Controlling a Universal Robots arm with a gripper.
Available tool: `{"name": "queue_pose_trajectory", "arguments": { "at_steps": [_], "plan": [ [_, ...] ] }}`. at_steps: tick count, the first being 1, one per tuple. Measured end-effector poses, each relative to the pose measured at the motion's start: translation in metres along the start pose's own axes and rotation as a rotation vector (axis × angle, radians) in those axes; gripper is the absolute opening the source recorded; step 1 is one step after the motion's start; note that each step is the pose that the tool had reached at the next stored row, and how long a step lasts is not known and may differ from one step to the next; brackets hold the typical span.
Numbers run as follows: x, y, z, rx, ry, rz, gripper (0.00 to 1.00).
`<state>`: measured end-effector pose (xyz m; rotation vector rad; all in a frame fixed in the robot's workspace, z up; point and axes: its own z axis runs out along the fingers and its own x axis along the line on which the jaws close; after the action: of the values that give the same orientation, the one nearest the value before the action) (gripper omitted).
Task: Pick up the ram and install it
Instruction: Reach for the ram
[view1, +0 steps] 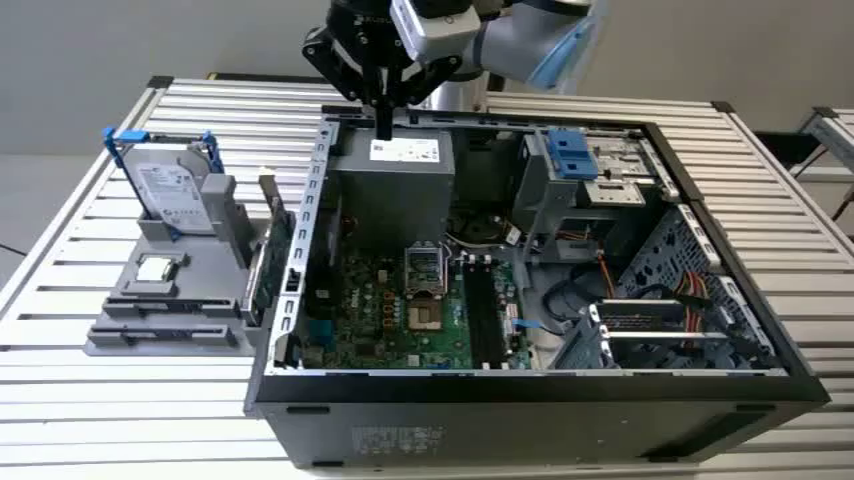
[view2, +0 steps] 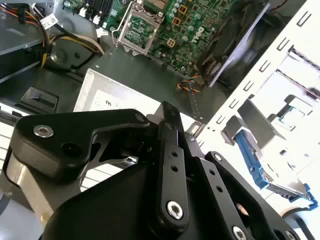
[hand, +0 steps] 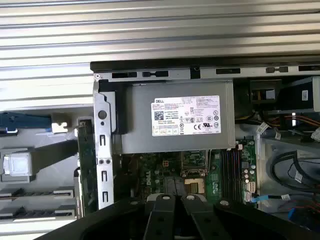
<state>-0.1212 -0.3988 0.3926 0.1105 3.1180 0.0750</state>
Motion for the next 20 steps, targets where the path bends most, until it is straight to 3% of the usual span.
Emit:
{"name": "queue_pose_trajectory", "arguments": {
  "at_steps": [10, 20],
  "plan": [
    [0.0013, -0.0001, 0.0, 0.0, 0.0001, 0.0, 0.0],
    [0.0112, -0.0008, -0.0002, 0.0, 0.0, -0.002, 0.0]
  ]
}}
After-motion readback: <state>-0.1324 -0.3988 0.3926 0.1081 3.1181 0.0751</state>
